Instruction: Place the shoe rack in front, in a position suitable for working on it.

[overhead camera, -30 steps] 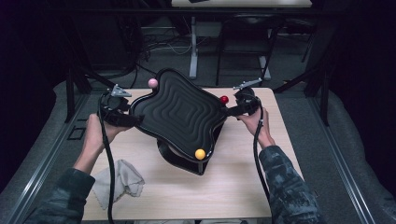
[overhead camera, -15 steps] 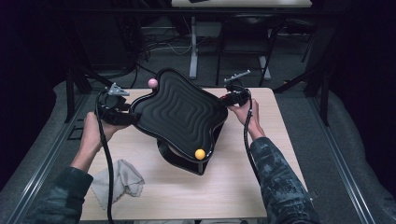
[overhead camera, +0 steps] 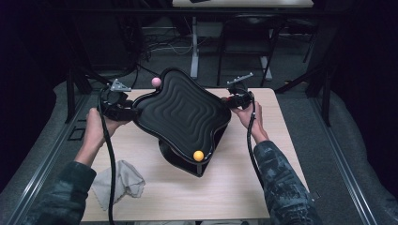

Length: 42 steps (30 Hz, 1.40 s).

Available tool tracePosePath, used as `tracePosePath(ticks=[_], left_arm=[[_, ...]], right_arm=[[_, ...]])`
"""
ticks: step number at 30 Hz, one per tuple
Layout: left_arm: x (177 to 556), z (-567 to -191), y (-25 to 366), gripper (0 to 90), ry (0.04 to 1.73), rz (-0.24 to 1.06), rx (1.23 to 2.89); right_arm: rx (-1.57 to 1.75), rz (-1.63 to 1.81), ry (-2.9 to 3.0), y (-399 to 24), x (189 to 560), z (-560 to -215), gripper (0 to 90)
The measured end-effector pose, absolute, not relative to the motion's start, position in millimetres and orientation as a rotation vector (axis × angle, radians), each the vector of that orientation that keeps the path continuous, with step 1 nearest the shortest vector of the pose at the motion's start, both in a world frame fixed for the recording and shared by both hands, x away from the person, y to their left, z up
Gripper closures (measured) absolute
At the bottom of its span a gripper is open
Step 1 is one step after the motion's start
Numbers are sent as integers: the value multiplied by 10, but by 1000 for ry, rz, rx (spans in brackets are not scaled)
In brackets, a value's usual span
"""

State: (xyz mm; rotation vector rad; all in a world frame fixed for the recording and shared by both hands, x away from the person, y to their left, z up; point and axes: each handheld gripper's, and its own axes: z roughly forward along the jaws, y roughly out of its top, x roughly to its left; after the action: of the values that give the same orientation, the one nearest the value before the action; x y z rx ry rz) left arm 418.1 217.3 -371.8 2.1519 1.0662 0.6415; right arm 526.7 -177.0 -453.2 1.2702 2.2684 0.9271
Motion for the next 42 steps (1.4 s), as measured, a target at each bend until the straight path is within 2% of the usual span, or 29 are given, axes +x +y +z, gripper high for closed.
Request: tracePosePath(ticks=[15,17,23,26,32,35,42], left_arm=[[4566,-3718,2105,530,1092,637,2110],[4565,-3726,2096,491,1110,656,2104],[4384,-3735,2173,295,1139,695,2044],[4212,-3736,2225,263,1129,708,2011],[3844,-3868,2125,291,1097,644,2023],[3736,-3984,1991,333,1086,622,2057],[3758,-4116,1888,399,1110,613,2065]], right_arm=[[1328,897,2242,-1925,4875,-4522,597],[1332,907,2241,-1938,4827,-4525,597],[1359,908,2215,-1965,4685,-4532,596],[1362,903,2205,-1969,4634,-4535,596],[1348,897,2188,-1967,4561,-4547,596],[1345,897,2188,-1966,4525,-4549,596],[1324,894,2188,-1971,4424,-4560,597]])
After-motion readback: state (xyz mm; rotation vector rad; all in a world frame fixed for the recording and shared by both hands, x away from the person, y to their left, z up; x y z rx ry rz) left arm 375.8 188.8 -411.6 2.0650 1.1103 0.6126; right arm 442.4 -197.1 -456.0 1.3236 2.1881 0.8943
